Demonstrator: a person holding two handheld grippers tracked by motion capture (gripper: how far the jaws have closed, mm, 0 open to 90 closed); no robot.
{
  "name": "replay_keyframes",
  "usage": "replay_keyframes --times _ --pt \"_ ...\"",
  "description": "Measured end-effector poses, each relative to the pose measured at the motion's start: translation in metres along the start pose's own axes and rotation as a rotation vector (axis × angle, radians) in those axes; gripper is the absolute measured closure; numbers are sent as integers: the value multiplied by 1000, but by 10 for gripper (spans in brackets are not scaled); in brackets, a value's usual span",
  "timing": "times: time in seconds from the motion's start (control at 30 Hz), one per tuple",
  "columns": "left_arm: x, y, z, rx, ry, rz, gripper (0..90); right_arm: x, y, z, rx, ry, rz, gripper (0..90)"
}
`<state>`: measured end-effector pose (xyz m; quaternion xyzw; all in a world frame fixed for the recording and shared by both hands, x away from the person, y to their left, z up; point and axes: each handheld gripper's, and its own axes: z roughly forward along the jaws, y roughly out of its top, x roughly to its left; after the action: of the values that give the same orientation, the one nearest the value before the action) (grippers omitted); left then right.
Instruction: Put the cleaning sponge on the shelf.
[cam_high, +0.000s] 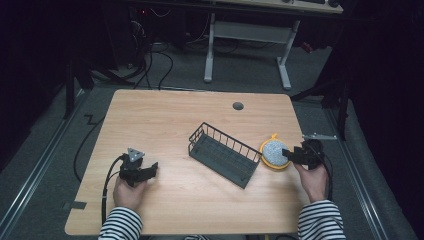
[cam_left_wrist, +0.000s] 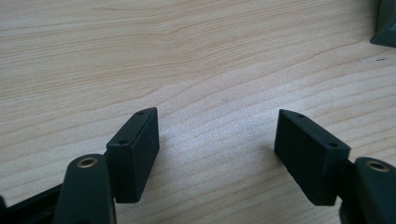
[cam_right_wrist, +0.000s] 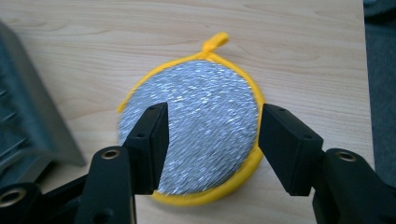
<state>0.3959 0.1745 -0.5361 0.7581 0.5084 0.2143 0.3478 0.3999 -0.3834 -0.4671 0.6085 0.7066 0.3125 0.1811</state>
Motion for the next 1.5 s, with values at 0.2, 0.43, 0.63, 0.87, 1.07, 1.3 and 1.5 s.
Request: replay_keyframes --times 0.2,0.43,0.63,0.87,1.07,1.3,1.5 --pt "0 0 0 -2 -1 -2 315 -14 11 19 64 -12 63 423" --pt "0 0 0 -2 -1 -1 313 -16 15 34 119 -24 93 426" --pt "0 0 0 -1 1 -1 312 -22 14 40 137 -8 135 425" --pt "0 0 0 -1 2 1 313 -28 15 47 199 25 171 437" --pt "-1 0 0 0 4 3 314 -27 16 48 214 44 154 512" --pt "0 0 0 0 1 0 312 -13 29 50 297 -12 53 653" --pt "-2 0 0 3 11 17 308 1 28 49 251 -87 -47 780"
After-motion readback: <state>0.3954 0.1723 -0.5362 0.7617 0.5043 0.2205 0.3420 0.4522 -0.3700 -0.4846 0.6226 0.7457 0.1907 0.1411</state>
